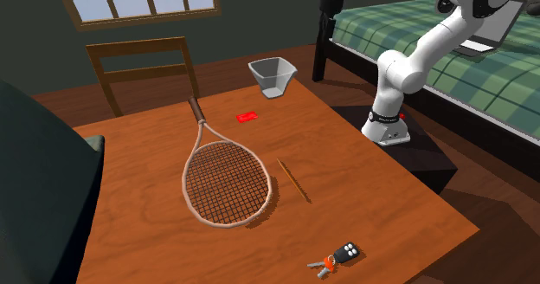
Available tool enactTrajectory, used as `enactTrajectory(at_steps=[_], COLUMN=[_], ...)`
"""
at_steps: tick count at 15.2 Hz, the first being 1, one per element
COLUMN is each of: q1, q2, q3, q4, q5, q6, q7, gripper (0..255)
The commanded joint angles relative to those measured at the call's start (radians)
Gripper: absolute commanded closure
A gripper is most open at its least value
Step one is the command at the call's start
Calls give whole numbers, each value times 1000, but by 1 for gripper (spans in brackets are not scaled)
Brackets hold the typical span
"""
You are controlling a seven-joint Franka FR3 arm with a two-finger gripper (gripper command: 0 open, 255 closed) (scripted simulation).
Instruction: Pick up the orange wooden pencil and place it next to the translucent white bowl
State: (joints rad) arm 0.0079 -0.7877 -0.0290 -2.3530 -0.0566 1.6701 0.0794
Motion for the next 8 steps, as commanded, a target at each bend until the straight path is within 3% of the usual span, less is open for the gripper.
enactTrajectory(at_steps=[1, 8], q1=[0, 1], q2=[0, -46], q3=[0, 158], q4=[0, -154], q5=[0, 134], q6=[0, 122], q7=[0, 305], gripper=[0, 0])
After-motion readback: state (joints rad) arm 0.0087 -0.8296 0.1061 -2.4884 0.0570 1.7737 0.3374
